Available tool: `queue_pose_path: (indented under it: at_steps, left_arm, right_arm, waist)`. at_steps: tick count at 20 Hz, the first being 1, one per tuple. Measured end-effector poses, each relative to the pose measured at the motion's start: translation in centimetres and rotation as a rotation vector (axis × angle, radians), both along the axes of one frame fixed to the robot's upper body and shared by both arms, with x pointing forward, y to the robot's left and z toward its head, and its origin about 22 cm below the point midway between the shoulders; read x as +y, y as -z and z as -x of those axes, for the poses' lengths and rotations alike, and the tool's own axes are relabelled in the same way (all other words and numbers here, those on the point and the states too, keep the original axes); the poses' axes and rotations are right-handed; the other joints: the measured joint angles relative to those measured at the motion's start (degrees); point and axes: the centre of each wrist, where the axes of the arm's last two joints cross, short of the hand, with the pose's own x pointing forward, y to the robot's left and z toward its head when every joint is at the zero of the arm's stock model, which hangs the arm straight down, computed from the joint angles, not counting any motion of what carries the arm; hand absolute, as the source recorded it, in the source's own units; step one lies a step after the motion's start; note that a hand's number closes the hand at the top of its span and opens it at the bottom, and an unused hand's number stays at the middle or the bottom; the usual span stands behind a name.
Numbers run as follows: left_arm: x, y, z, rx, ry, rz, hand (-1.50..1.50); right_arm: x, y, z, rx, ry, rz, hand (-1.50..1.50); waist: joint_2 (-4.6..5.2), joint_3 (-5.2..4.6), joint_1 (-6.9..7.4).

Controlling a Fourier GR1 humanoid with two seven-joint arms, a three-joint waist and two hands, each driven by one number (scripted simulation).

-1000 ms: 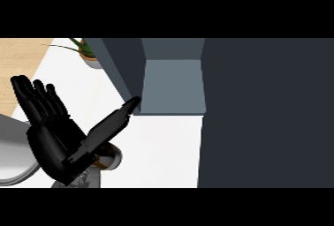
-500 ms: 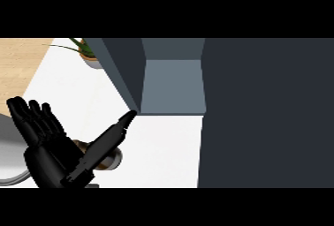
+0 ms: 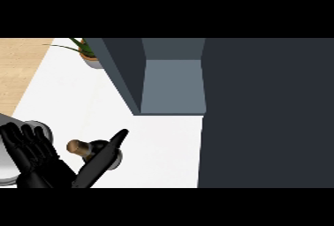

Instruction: Pick up the wine, place it into the cabinet and close the cabinet

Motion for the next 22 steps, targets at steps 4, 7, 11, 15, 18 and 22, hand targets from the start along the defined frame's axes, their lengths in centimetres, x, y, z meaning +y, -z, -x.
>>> queue_pose_path:
  at_steps: [4, 7, 11, 15, 18, 22]
  left_arm:
    - [0.3, 1.5, 1.0, 0.031, -0.006, 0.003, -1.5]
    - [0.7, 2.2, 1.5, 0.048, -0.017, 0.013, -1.5]
    - [1.5, 3.3, 2.2, 0.068, -0.031, 0.025, -1.5]
    - [1.9, 4.4, 2.3, 0.086, -0.044, 0.037, -1.5]
    - [1.7, 5.5, 2.3, 0.1, -0.055, 0.054, -1.5]
    - [2.1, 7.1, 2.8, 0.121, -0.063, 0.063, -1.5]
  right_arm:
    - [0.1, -0.2, -0.1, -0.003, 0.006, 0.005, -1.5]
    - [0.0, -0.3, -0.1, -0.007, 0.007, 0.009, -1.5]
    - [0.4, -0.4, -0.4, -0.012, 0.002, -0.002, -1.5]
    - [0.4, -0.2, -0.4, -0.017, 0.006, 0.003, -1.5]
    - [0.4, -0.4, -0.3, -0.013, 0.003, 0.011, -1.5]
    - [0.0, -0.4, -0.2, -0.006, 0.009, 0.015, -1.5]
  waist:
    - [0.01, -0.03, 0.03]
    - [-0.01, -0.04, 0.03]
    - [-0.04, -0.08, 0.15]
    - [-0.06, -0.11, 0.24]
    - [-0.08, -0.13, 0.29]
    - [-0.11, -0.11, 0.33]
